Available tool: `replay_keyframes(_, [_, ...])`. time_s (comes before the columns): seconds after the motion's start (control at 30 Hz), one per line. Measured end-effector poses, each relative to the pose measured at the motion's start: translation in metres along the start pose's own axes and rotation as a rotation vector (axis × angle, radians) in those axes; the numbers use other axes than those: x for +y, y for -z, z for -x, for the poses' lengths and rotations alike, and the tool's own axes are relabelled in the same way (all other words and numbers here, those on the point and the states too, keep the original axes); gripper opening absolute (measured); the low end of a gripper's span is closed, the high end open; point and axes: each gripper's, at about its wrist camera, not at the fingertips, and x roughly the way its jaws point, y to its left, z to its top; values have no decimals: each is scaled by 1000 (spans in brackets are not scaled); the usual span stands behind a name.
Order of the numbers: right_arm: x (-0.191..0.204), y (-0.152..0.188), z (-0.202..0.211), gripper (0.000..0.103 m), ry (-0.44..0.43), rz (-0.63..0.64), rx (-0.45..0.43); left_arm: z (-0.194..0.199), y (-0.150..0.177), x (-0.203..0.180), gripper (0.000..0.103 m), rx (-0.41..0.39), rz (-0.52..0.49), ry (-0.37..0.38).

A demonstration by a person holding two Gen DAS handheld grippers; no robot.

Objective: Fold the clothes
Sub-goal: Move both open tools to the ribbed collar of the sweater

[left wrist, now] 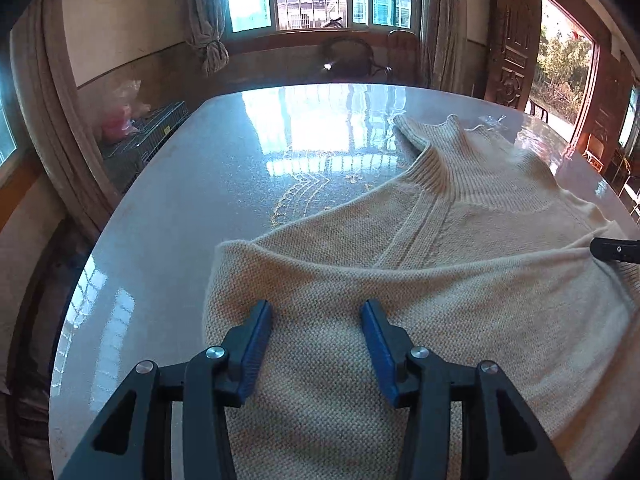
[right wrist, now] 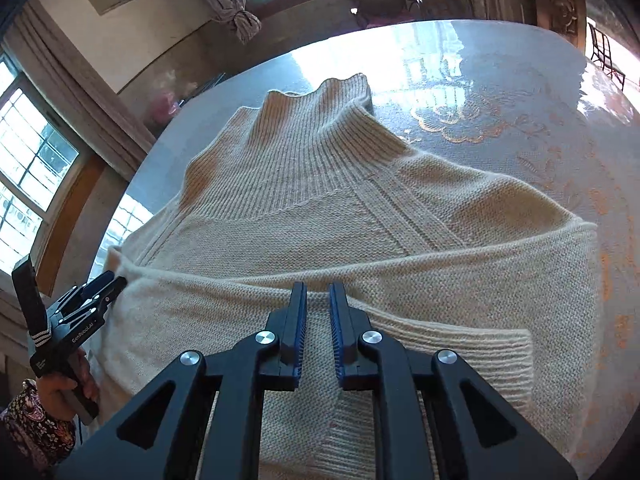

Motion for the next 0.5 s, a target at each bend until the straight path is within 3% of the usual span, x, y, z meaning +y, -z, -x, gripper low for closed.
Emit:
replay_keyframes(0.13, [0,-36,5,27,-64,37,-11,2,-36,3,47,-45,102,96])
replay_keyframes(0.2, [-2,-63,0,46,-88,30,-15,-7,-65,-1,47,-40,134,140])
replay_keyframes(0.27, [-7,-89,-7,52,-62,21,-25,-27,-94,-8,47,4,135,172])
replay_keyframes(0.37, [-15,-122,-21,53,-36,32,-16,-59,-134,-21,47,80,108,200])
replay_keyframes(0.5, [-29,-150,-45,52,-3,30,33,-98,-158,-42,47,166,5,179])
